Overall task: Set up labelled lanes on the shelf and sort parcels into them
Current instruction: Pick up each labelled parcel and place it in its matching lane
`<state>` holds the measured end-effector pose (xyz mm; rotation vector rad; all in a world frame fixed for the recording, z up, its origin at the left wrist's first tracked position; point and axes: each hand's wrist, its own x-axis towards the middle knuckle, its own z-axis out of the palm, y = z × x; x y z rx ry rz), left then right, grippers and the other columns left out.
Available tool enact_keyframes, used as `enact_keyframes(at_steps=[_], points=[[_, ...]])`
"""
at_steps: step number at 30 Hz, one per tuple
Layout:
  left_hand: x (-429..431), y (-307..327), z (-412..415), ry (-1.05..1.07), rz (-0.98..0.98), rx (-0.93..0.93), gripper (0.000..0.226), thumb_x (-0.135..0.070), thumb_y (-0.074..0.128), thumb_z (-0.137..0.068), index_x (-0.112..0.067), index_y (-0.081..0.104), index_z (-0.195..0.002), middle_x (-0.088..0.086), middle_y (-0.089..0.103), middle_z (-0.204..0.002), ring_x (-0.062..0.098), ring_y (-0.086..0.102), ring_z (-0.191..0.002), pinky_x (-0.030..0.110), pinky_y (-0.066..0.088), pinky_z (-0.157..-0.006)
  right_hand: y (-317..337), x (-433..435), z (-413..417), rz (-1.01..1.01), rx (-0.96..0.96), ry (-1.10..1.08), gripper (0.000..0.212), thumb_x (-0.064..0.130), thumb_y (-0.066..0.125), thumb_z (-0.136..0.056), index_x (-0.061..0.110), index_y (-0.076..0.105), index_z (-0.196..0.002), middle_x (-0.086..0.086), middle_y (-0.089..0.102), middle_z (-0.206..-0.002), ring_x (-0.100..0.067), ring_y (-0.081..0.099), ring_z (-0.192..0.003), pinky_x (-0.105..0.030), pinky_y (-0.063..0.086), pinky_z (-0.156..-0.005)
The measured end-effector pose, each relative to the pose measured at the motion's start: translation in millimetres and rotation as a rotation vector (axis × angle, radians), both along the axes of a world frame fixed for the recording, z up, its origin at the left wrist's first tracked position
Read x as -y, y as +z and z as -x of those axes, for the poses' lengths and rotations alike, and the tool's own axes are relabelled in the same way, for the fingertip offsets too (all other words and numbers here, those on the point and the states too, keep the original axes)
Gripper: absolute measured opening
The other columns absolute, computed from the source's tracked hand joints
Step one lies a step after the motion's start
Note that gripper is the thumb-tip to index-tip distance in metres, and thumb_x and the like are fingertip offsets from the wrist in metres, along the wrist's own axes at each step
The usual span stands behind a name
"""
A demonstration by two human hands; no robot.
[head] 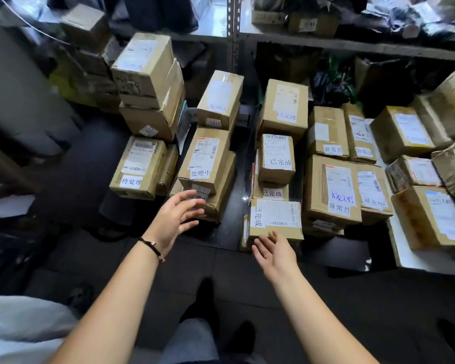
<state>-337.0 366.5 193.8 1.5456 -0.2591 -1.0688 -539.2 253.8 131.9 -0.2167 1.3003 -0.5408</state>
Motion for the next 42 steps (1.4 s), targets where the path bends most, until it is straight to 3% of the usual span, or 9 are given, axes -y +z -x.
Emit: enact_keyframes(at_steps=[4, 10, 16, 20, 25, 28, 32, 35, 42], points=[[-22, 9, 7, 0.05, 0.051, -0.004, 0.028, -0.016, 0.048, -0.103, -0.014, 0.057, -0.129, 0.006, 0.07, -0.117, 0.023, 0.067, -0.106, 0.038, 0.05, -0.09, 28, -9, -11, 0.121, 0.096, 0.18, 0.028, 0.023, 0.052, -0.104, 0.012, 0.055, -0.13, -0.012, 0.068, -0.115, -0.027, 0.067, -0.105, -0.036, 0.054, -0.082], [-60, 21, 6, 0.06, 0.083, 0.016, 0.015, -0.006, 0.047, -0.101, -0.013, 0.061, -0.098, 0.005, 0.072, -0.112, 0.02, 0.067, -0.101, 0.039, 0.049, -0.09, 72, -34, -43, 0.274, 0.173, 0.333, 0.021, 0.027, 0.055, -0.103, 0.017, 0.063, -0.119, -0.01, 0.073, -0.115, -0.024, 0.07, -0.103, -0.034, 0.055, -0.077], [-94, 36, -47, 0.014, 0.107, 0.053, 0.019, -0.002, 0.046, -0.1, -0.012, 0.061, -0.105, 0.007, 0.07, -0.118, 0.02, 0.066, -0.103, 0.036, 0.05, -0.088, 105, -75, -100, 0.42, 0.195, 0.466, 0.023, 0.037, 0.058, -0.1, 0.023, 0.065, -0.116, -0.007, 0.073, -0.12, -0.026, 0.068, -0.113, -0.053, 0.05, -0.101], [-113, 60, -103, -0.021, 0.139, 0.089, 0.025, 0.001, 0.041, -0.1, -0.014, 0.061, -0.103, 0.008, 0.068, -0.115, 0.021, 0.065, -0.104, 0.034, 0.05, -0.087, 122, -96, -148, 0.453, 0.189, 0.395, 0.022, 0.036, 0.057, -0.1, 0.022, 0.066, -0.114, -0.006, 0.073, -0.116, -0.025, 0.066, -0.114, -0.051, 0.048, -0.104], [-139, 79, -170, -0.03, 0.214, 0.099, 0.022, -0.003, 0.043, -0.1, -0.012, 0.06, -0.111, 0.009, 0.069, -0.118, 0.022, 0.067, -0.103, 0.036, 0.052, -0.088, 135, -130, -221, 0.547, 0.178, 0.412, 0.022, 0.033, 0.057, -0.1, 0.019, 0.064, -0.115, -0.003, 0.076, -0.106, -0.021, 0.069, -0.101, -0.041, 0.051, -0.09], [-160, 76, -198, -0.044, 0.24, 0.024, 0.021, -0.006, 0.045, -0.1, -0.011, 0.06, -0.114, 0.009, 0.07, -0.117, 0.022, 0.068, -0.101, 0.039, 0.05, -0.091, 135, -150, -259, 0.573, 0.168, 0.424, 0.015, 0.031, 0.058, -0.101, 0.022, 0.066, -0.108, 0.0, 0.077, -0.103, -0.022, 0.07, -0.104, -0.042, 0.05, -0.095], [-178, 63, -237, -0.091, 0.2, -0.015, 0.022, -0.008, 0.046, -0.1, -0.012, 0.061, -0.117, 0.007, 0.072, -0.115, 0.021, 0.069, -0.101, 0.041, 0.049, -0.093, 128, -165, -300, 0.55, 0.167, 0.408, 0.019, 0.031, 0.06, -0.099, 0.02, 0.066, -0.113, -0.004, 0.076, -0.111, -0.023, 0.07, -0.107, -0.043, 0.052, -0.095], [-176, 57, -274, -0.115, 0.185, 0.009, 0.022, -0.008, 0.047, -0.1, -0.012, 0.063, -0.116, 0.006, 0.073, -0.114, 0.022, 0.069, -0.102, 0.041, 0.05, -0.094, 119, -160, -331, 0.546, 0.164, 0.348, 0.019, 0.026, 0.058, -0.1, 0.015, 0.069, -0.111, -0.008, 0.075, -0.114, -0.024, 0.07, -0.107, -0.039, 0.053, -0.087], [-141, 47, -373, -0.128, 0.175, 0.069, 0.022, -0.008, 0.047, -0.1, -0.012, 0.063, -0.116, 0.007, 0.072, -0.117, 0.021, 0.069, -0.102, 0.039, 0.052, -0.089, 101, -139, -425, 0.57, 0.208, 0.345, 0.014, 0.027, 0.06, -0.099, 0.019, 0.068, -0.107, -0.005, 0.076, -0.107, -0.021, 0.069, -0.101, -0.039, 0.052, -0.087]])
